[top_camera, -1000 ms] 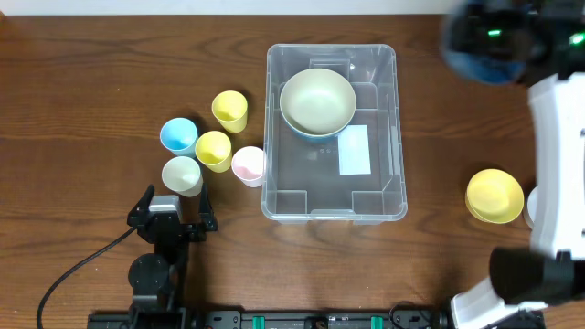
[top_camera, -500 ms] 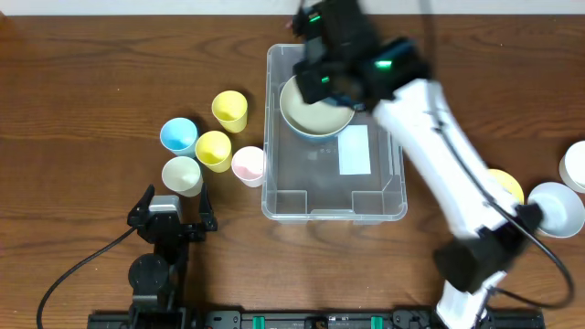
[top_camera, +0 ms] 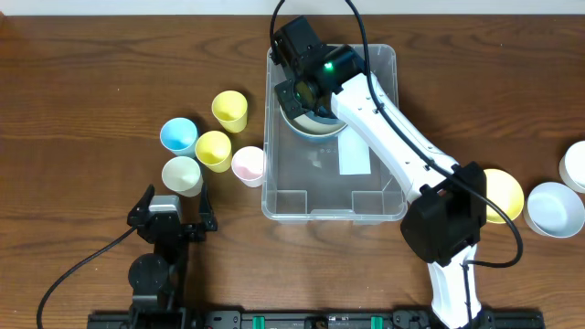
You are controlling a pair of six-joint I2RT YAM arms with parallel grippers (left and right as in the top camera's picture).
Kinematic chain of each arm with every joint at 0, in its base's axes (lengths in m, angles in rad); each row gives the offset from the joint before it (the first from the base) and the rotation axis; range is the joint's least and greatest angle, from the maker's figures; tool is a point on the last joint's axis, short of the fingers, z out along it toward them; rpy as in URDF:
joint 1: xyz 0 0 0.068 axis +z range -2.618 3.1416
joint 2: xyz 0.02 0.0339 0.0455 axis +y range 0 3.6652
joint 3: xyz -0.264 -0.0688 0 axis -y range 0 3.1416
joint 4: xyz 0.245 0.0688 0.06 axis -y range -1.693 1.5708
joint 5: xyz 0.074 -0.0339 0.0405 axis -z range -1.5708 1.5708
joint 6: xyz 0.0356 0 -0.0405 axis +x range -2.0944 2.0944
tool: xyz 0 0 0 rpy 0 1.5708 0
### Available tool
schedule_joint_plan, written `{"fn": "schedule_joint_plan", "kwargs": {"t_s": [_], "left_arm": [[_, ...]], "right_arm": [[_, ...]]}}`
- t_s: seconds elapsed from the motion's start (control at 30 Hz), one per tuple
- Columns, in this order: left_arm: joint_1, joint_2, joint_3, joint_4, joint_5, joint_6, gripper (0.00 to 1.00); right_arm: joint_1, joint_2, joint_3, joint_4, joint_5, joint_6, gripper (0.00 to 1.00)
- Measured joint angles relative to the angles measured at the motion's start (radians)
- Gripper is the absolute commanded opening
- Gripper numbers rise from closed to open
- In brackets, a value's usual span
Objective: Pack container
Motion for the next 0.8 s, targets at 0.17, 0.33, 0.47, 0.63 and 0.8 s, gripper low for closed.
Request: {"fn": "schedule_joint_plan", "kwargs": {"t_s": [0.17,0.33,0.47,0.63,0.8], "left_arm": [[0.0,0.0,0.0,0.0,0.0,0.0,0.98],[0.0,0.0,0.0,0.0,0.0,0.0,0.98],[0.0,0.0,0.0,0.0,0.0,0.0,0.98],[0.0,0.0,0.0,0.0,0.0,0.0,0.98],[0.0,0.0,0.0,0.0,0.0,0.0,0.98]], "right_arm": [[0.0,0.0,0.0,0.016,0.0,0.0,0.06],[0.0,0.0,0.0,0.016,-0.001,0.002,0.13],[0.0,0.0,0.0,0.02,-0.006,0.0,0.27],[0.0,0.0,0.0,0.024,-0.005,0.0,0.48],[0.0,0.0,0.0,0.043,0.03,-0.004,0.61]]}}
